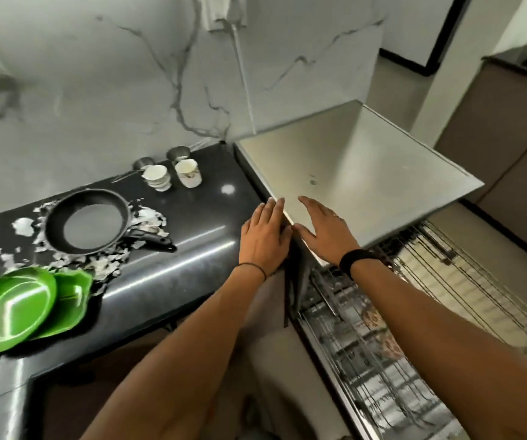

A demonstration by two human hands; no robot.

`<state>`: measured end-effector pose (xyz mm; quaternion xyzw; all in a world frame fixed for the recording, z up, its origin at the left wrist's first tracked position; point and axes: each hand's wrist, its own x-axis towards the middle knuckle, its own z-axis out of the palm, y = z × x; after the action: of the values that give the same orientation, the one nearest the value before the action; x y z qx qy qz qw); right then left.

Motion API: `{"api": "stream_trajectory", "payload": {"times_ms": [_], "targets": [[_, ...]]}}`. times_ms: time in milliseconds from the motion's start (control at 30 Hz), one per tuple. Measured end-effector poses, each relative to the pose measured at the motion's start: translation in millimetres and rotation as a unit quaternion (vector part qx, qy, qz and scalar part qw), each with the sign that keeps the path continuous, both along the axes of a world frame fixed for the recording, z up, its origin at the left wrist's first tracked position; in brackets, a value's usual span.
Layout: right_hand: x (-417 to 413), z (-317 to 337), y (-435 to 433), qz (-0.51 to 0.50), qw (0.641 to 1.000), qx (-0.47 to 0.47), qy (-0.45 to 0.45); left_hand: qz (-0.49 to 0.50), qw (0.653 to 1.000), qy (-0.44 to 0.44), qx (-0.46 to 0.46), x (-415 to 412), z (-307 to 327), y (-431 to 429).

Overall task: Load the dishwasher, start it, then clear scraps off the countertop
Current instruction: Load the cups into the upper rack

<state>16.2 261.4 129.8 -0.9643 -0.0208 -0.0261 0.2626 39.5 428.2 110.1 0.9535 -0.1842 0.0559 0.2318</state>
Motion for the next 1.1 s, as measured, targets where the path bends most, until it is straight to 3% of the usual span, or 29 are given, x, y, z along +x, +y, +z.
{"api": "stream_trajectory", "payload": {"times_ms": [500, 1100], "targets": [[124, 5, 161, 0.116, 0.993, -0.007, -0.022, 0.132, 0.990, -0.034, 0.029, 95, 5, 184], [296, -21, 210, 0.160, 0.987, -0.008, 0.024, 0.198, 0.980, 0.018, 0.019, 224, -34, 206]]}}
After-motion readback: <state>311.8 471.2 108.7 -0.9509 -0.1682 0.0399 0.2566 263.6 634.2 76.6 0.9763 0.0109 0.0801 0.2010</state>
